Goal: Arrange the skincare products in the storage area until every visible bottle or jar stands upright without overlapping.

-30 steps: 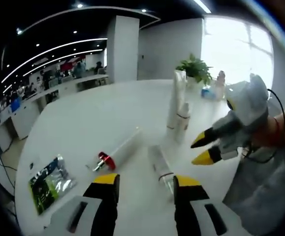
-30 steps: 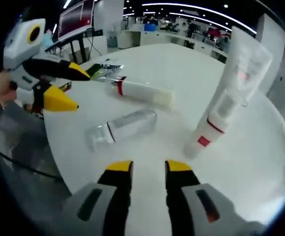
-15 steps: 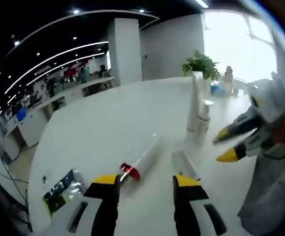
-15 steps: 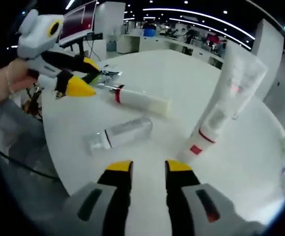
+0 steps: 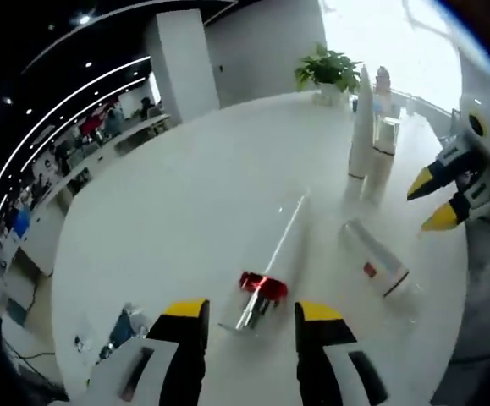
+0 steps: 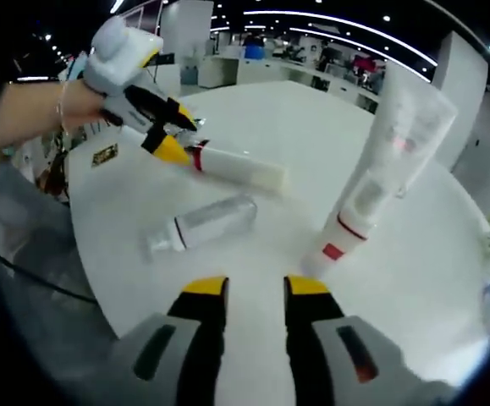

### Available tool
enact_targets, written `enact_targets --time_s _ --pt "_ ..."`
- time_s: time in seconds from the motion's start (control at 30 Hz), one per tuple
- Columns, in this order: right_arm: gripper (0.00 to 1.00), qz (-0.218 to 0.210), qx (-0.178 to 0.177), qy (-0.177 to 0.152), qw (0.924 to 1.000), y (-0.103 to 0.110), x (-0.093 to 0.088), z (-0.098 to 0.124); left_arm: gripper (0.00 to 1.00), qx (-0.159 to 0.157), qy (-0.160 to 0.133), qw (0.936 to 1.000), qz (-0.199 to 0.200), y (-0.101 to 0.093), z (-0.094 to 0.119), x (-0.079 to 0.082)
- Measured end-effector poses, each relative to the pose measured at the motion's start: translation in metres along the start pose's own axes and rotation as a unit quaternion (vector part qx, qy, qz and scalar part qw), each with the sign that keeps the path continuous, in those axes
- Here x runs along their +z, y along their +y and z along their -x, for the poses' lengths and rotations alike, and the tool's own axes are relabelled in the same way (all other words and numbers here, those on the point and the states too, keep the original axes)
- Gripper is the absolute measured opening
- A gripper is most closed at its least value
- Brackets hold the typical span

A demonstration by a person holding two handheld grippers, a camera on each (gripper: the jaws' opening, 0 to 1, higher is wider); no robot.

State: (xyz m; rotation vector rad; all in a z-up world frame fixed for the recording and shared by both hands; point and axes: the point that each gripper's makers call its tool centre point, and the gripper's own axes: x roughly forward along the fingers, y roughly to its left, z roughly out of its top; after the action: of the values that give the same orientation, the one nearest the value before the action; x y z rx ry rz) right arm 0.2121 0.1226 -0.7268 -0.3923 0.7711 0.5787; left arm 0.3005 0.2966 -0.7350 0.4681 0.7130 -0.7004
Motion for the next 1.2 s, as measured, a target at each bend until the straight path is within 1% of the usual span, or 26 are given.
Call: enact_targets --time_s 0.03,0.07,0.1,0.13,0.17,0.23,0.3,0.33,0.4,0.43,0.5,0.6,0.67,0.73,0.77,0.83,0.87,0.97,1.0,1.07,1.13,1.17,1.2 --pt "0.27 0.0 0.0 0.001 1.0 0.0 0.0 0.0 0.4 -0.005 0.015 0.9997 -0.017 -0.001 -0.004 -0.004" --pt "0.27 0.0 0.0 0.001 1.0 0.0 0.0 0.0 0.37 -0.007 0.026 0.9993 -0.025 -0.002 -0.007 -0.007" --pt "0.27 0.0 0.0 0.001 1.0 0.0 -0.001 0.0 0.36 -0.007 0.032 0.9991 -0.027 -0.002 -0.008 -0.009" --pt "0.27 -0.001 0.0 0.002 1.0 -0.001 -0.001 0.0 0.34 -0.004 0.036 0.9988 -0.033 -0.001 -0.01 -0.009" --pt "0.27 -0.002 0.0 0.002 1.0 -0.001 -0.001 0.0 0.34 -0.001 0.039 0.9985 -0.038 -0.001 -0.012 -0.008" --pt "0.27 -0.002 0.0 0.002 1.0 -0.001 -0.001 0.0 0.34 0.001 0.039 0.9986 -0.036 0.0 -0.012 -0.009" --pt "0.27 -0.002 0.0 0.002 1.0 -0.001 -0.001 0.0 0.33 0.004 0.041 0.9972 -0.063 -0.001 -0.012 -0.011" --pt "0.27 -0.002 0.0 0.002 1.0 -0.001 -0.001 0.0 0.32 0.002 0.047 0.9955 -0.082 -0.003 -0.011 -0.012" --pt "0.27 -0.001 0.001 0.002 1.0 -0.001 -0.001 0.0 0.3 0.008 0.062 0.9893 -0.132 -0.005 -0.01 -0.015" --pt "0.27 -0.001 0.002 0.002 1.0 0.0 -0.001 0.0 0.29 0.008 0.058 0.9888 -0.138 -0.007 -0.008 -0.014" --pt "0.27 0.001 0.004 0.002 1.0 0.001 -0.001 0.0 0.29 0.011 0.056 0.9904 -0.126 -0.01 -0.008 -0.015" --pt "0.27 0.006 0.006 0.002 1.0 0.003 -0.001 -0.001 0.28 0.012 0.057 0.9905 -0.125 -0.013 -0.005 -0.016" --pt "0.27 0.01 0.007 0.003 0.9999 0.004 -0.001 -0.001 0.28 0.013 0.061 0.9888 -0.136 -0.016 -0.002 -0.019" --pt "0.27 0.014 0.008 0.003 0.9999 0.005 0.0 -0.001 0.28 0.003 0.065 0.9885 -0.136 -0.021 0.002 -0.022" --pt "0.27 0.015 0.009 0.002 0.9998 0.006 0.0 -0.001 0.28 -0.001 0.066 0.9873 -0.145 -0.025 0.006 -0.024" --pt "0.27 0.019 0.011 -0.001 0.9998 0.007 0.001 -0.001 0.28 -0.007 0.068 0.9867 -0.148 -0.031 0.01 -0.026" --pt "0.27 0.022 0.012 -0.002 0.9997 0.008 0.002 0.0 0.28 -0.006 0.074 0.9857 -0.152 -0.033 0.013 -0.03" --pt "0.27 0.042 0.018 -0.011 0.9989 0.015 0.007 0.001 0.28 -0.005 0.07 0.9854 -0.155 -0.04 0.024 -0.034" --pt "0.27 0.049 0.024 -0.016 0.9984 0.018 0.009 0.001 0.28 -0.007 0.07 0.9855 -0.155 -0.041 0.024 -0.037" --pt "0.27 0.061 0.031 -0.023 0.9974 0.023 0.012 0.001 0.28 -0.01 0.069 0.9856 -0.154 -0.045 0.027 -0.038" --pt "0.27 0.079 0.041 -0.032 0.9956 0.029 0.016 0.001 0.28 -0.015 0.078 0.9841 -0.158 -0.048 0.033 -0.042" --pt "0.27 0.081 0.042 -0.035 0.9952 0.03 0.017 0.002 0.28 -0.017 0.078 0.984 -0.159 -0.05 0.034 -0.042" --pt "0.27 0.087 0.055 -0.049 0.9935 0.036 0.022 0.003 0.28 -0.023 0.08 0.9836 -0.16 -0.053 0.036 -0.045"
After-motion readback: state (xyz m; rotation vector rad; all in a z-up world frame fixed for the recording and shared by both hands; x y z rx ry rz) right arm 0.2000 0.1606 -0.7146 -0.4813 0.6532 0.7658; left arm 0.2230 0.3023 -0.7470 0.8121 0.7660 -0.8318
